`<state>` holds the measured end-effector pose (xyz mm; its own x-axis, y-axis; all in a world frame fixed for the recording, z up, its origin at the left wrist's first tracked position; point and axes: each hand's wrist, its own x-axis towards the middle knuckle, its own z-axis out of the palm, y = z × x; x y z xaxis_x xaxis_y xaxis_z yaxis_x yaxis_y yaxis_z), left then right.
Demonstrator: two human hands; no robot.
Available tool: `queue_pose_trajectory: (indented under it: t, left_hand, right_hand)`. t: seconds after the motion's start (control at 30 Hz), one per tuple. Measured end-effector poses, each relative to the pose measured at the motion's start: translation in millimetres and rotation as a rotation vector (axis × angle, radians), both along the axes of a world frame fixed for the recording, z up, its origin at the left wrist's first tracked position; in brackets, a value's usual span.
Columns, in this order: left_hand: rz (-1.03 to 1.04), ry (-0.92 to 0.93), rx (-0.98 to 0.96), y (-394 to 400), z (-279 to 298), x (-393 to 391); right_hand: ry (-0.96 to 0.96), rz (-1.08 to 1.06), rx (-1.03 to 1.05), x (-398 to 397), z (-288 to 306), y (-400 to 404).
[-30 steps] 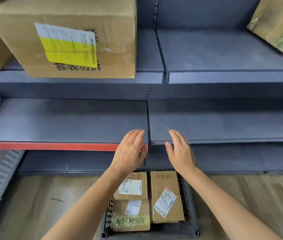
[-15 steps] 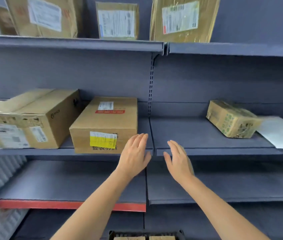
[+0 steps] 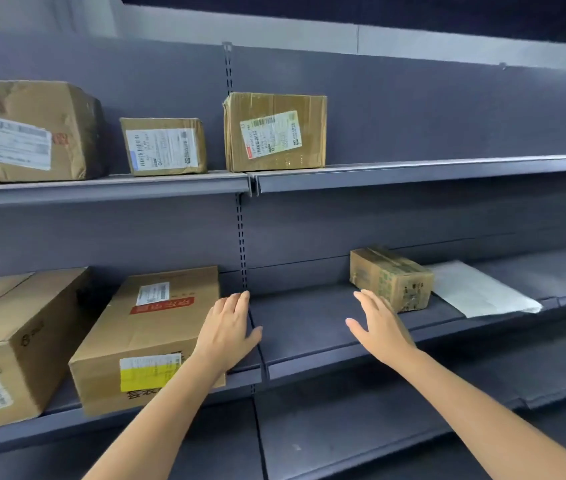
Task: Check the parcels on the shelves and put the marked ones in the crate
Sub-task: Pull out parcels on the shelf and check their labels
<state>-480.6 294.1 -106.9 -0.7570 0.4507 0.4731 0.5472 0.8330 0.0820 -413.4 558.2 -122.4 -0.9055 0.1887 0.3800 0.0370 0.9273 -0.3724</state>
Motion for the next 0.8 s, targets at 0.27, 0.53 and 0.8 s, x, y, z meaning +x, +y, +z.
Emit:
queue_pose_trajectory:
  t: [0.27,0.53,0.8]
  left_hand:
    - [-0.098,-0.045,0.036,74,0,-16]
    - [-0.132,-0.074,0.024,199,-7,-39]
    - [-0.053,-0.185,0.073,322,-11,-68]
  right_hand:
    - [-0.009,-0.153,-0.045,3,-5,66]
    - [0.033,-0.169,-0.103,-24,-23,183]
    - [0.002,-0.104,-0.134,-70,-18,291]
